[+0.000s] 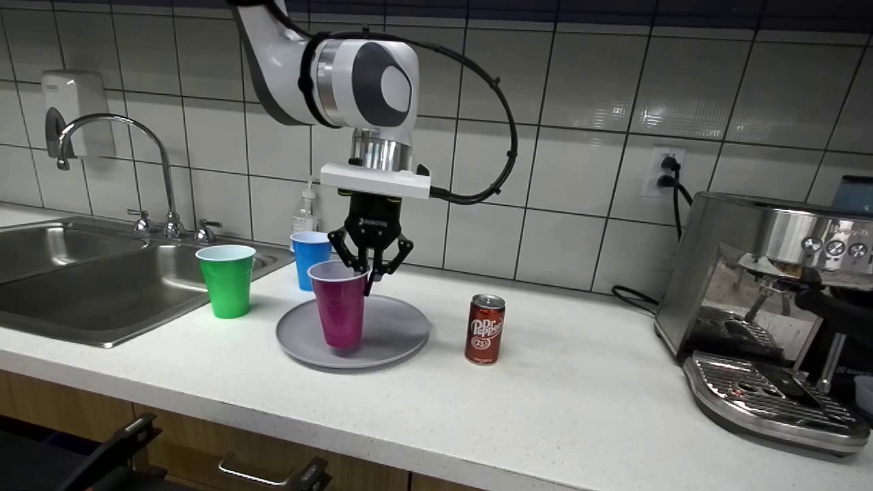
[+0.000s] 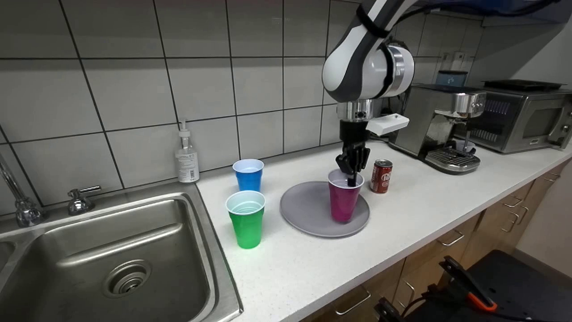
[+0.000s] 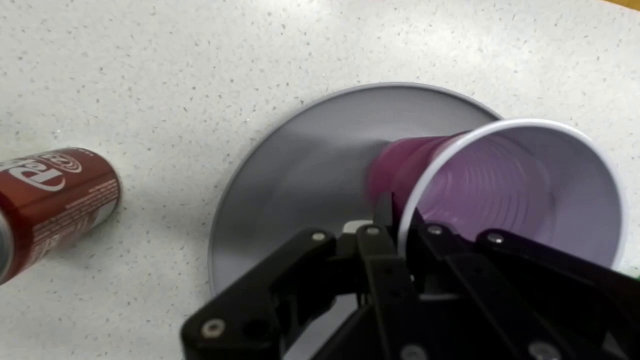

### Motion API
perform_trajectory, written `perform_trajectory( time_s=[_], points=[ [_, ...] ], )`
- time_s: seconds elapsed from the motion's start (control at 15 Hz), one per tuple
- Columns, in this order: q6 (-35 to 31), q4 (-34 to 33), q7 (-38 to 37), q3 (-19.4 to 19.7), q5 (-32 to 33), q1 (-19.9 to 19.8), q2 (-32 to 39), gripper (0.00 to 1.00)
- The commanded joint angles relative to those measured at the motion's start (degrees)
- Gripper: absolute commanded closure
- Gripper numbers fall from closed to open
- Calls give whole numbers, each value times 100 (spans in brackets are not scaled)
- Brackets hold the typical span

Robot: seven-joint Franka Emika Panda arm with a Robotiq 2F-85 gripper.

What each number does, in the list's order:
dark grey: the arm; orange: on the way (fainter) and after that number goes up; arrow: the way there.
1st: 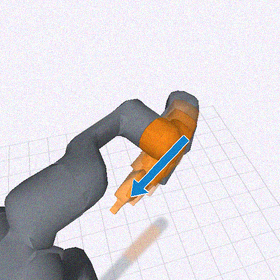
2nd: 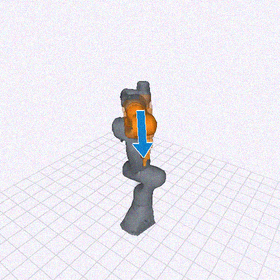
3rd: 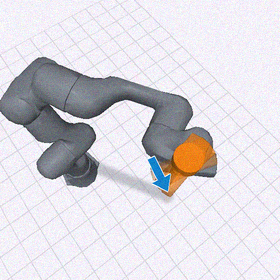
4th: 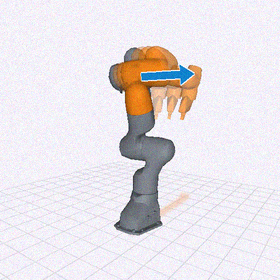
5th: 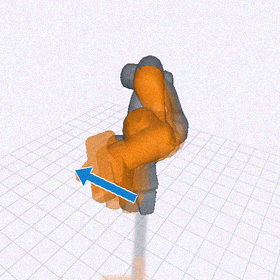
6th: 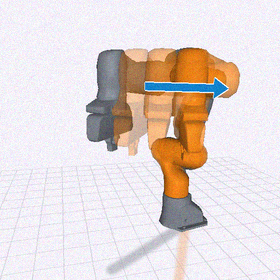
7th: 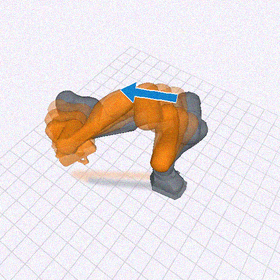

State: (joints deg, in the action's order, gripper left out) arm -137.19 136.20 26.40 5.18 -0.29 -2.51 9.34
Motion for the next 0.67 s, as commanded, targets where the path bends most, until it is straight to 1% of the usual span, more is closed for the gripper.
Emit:
perform_trajectory(
  time_s=[0.0, 0.27, 0.33, 0.4, 0.6],
  points=[
    [119, -257, -171, -100, 49, -157, 248, 99],
    [130, -251, -110, -143, 52, -180, 274, 99],
    [134, -233, -105, -149, 109, -164, 262, 70],
    [131, -216, -106, -158, 134, -153, 247, 69],
    [135, -186, -115, -197, 156, -140, 176, 49]
  ],
)
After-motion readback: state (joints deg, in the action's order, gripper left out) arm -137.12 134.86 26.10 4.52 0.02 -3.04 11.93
